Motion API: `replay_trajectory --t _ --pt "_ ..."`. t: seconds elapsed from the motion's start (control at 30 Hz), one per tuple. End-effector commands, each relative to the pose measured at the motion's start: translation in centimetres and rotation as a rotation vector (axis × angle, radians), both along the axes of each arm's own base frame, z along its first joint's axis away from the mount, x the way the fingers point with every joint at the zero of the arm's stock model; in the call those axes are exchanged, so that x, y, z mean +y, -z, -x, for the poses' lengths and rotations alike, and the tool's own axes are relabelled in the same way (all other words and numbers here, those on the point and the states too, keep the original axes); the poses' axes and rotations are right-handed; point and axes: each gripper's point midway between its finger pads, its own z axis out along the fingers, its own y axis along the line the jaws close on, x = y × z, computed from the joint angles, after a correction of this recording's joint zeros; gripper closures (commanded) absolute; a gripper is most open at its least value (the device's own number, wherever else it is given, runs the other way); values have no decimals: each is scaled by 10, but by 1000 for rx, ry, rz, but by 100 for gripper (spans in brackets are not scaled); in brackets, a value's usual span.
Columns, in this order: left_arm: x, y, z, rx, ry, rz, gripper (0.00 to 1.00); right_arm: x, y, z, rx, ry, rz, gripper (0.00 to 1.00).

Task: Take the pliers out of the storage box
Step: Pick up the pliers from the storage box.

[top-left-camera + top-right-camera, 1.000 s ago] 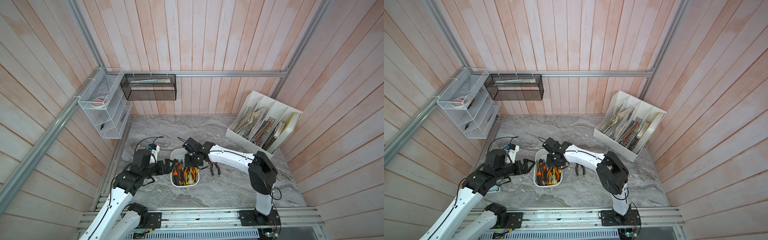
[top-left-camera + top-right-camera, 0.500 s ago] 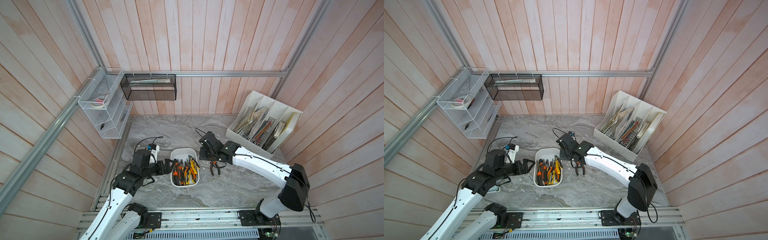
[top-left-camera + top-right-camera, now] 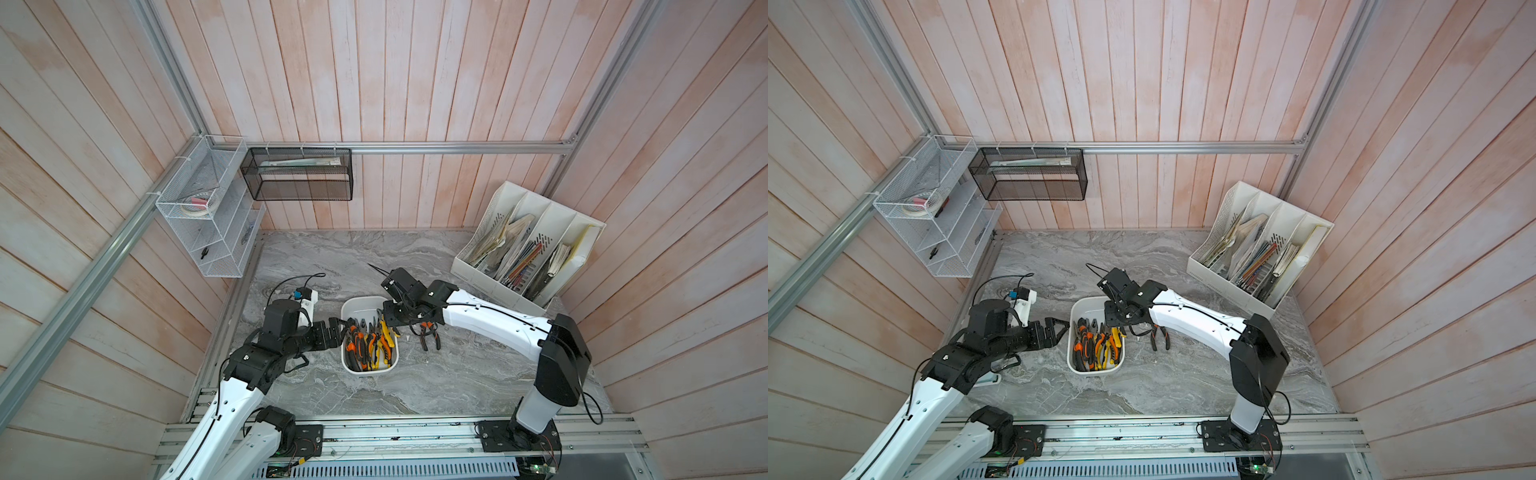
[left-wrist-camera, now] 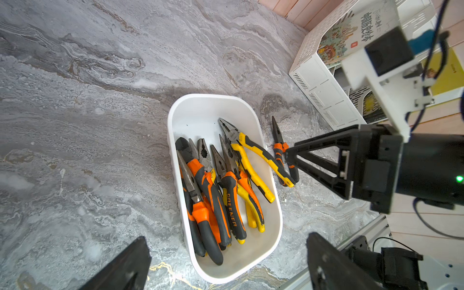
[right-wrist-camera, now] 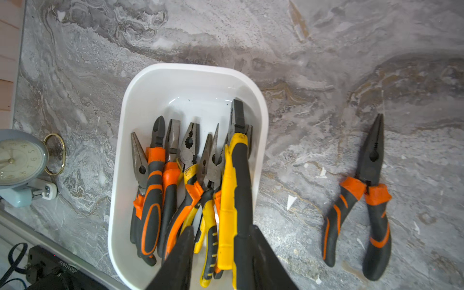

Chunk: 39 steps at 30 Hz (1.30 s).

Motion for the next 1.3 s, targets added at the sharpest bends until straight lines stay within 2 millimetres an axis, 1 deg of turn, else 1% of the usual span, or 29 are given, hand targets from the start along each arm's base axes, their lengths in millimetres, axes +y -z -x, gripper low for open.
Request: replay_trajectory --t 0.0,0.23,0.3,0.5,0.63,0.83,0.97,1.07,1.17,1.27 --pt "1 -2 0 -31 1 -5 0 -1 4 5 25 -66 98 60" --pt "3 -9 2 -62 -3 3 0 -2 26 10 87 -117 229 59" --pt "4 -11 2 -69 -9 4 0 -1 32 13 104 -139 267 57" --pt "4 -12 2 -77 -11 5 0 -9 47 13 123 -146 414 54" --pt "5 -13 2 -77 -17 3 0 -11 51 12 129 -142 457 54" --pt "5 -12 2 -76 -18 4 0 -20 57 10 128 -137 562 54" --pt "5 -13 2 -77 -18 4 0 -21 61 10 130 -145 605 55" --pt "5 -13 2 -80 -19 4 0 -18 63 12 132 -153 616 60" --pt "6 -13 2 -80 -20 4 0 -15 62 12 127 -154 616 70" --pt "5 -13 2 -78 -19 3 0 -14 58 12 118 -145 611 83"
